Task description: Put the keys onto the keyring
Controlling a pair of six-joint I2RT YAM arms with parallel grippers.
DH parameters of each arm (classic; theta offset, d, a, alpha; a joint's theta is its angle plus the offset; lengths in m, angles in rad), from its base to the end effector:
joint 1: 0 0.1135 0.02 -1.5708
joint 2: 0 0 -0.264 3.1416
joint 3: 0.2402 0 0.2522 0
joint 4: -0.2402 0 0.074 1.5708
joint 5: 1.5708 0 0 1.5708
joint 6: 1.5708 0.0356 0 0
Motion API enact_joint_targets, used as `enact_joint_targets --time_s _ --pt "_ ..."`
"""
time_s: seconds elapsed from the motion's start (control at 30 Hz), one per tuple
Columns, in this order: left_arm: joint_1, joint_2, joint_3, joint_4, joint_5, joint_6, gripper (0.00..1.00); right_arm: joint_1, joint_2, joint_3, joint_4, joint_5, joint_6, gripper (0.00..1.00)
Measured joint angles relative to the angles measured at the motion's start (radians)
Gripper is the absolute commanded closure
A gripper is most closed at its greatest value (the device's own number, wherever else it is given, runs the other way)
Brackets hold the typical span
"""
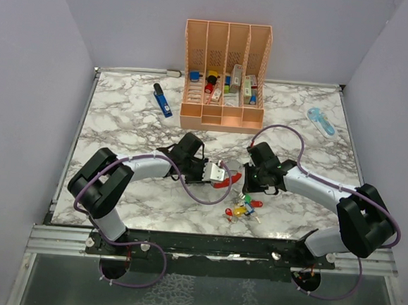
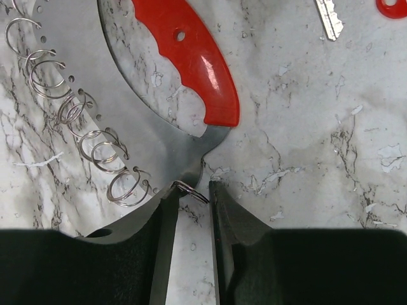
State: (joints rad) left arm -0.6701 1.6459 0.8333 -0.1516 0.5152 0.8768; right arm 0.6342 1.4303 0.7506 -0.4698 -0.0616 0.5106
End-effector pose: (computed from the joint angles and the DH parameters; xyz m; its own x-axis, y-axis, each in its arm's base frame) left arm 0.2334 -0.2073 0.1539 0.1728 0.7165 -0.6758 0.9815 -0.0676 0.1793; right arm 0.2050 0.1535 0.1676 -0.9403 -0.0861 -0.3293 -0.1744 0.9527 0.2489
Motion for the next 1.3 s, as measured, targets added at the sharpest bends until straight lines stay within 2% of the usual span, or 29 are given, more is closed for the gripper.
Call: enact_joint_targets --time_s 0.23,0.33,0.53,0.93,1.13,1.3 --pt "-0.002 -0.008 -0.018 0.042 -0.042 -0.007 0.76 0.0 0.0 0.0 0.0 0.0 0.0 0.99" --pt "-0.005 -0.008 -0.019 0.05 -0.061 -0.011 0.86 0.0 0.0 0.0 0.0 0.0 0.0 0.99" --pt "-0.005 -0.008 -0.019 0.05 -0.091 -0.01 1.0 0.0 0.0 0.0 0.001 0.0 -0.001 0.99" --pt "-0.002 -0.032 -0.013 0.021 -0.121 -0.005 1.0 0.0 0.0 -0.004 0.002 -0.001 -0.004 0.99" --pt "0.021 -0.035 0.101 -0.149 -0.065 -0.007 1.0 0.0 -0.058 -0.028 0.008 -0.004 -0.01 0.99" --pt "0.032 -0.048 0.213 -0.284 0.054 0.001 1.0 0.0 -0.149 -0.03 0.013 -0.008 -0.023 0.99"
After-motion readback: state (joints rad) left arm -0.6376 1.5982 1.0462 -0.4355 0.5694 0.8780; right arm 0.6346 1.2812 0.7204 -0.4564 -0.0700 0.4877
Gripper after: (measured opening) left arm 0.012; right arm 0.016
